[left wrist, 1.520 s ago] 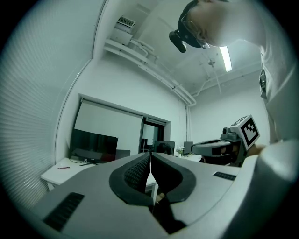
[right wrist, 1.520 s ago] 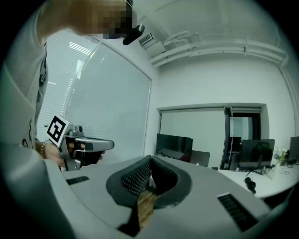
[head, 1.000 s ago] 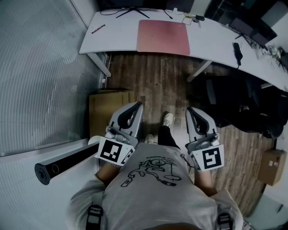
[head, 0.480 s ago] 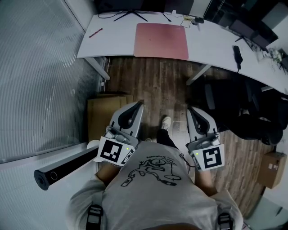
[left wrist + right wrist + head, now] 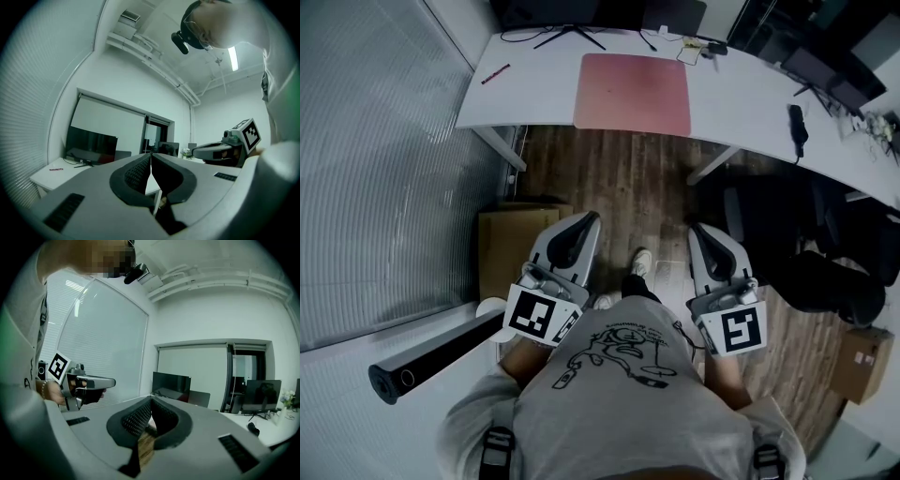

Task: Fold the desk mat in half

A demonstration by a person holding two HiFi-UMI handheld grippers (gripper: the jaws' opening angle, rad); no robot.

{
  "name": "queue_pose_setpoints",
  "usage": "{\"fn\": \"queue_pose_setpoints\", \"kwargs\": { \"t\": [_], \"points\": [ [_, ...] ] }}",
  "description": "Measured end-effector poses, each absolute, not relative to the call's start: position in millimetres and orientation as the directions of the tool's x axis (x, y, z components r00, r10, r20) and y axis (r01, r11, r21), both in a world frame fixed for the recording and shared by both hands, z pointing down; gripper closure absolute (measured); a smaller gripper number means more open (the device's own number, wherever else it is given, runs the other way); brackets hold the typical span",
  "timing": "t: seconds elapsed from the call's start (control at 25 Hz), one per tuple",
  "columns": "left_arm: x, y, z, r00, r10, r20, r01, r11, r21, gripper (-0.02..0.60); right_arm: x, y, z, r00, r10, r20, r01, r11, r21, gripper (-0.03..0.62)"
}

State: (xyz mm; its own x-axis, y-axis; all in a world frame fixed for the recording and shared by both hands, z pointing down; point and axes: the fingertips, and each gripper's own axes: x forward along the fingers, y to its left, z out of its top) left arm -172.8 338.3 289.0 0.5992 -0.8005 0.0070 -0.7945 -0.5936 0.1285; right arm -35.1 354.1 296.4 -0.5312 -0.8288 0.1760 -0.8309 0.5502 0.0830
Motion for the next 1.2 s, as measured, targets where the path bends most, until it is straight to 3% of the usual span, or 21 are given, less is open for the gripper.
{"fn": "queue_pose_setpoints", "kwargs": {
  "t": [0.24,0.44,0.64,1.2],
  "points": [
    [-151.7,308.3,290.1,0.591,-0.807,0.009,-0.801,-0.585,0.13,0.555,-15.2,317.3,283.0,-0.518,-0.849,0.108,-0.851,0.524,0.033,0.583],
    [-127.9,279.7,287.7,0.588,-0.809,0.013,-0.803,-0.582,0.128,0.558,10.0,295.9,293.9,-0.556,-0.814,0.167,-0.816,0.573,0.077,0.585],
    [-107.6,257.0,286.2,0.585,-0.811,0.015,-0.806,-0.579,0.124,0.558,26.8,266.2,282.2,-0.546,-0.832,0.103,-0.835,0.55,0.015,0.585],
    [-43.3,196.5,290.1,0.582,-0.813,0.029,-0.81,-0.576,0.106,0.558,89.6,208.9,289.4,-0.558,-0.823,0.104,-0.827,0.562,0.017,0.585]
  ]
}}
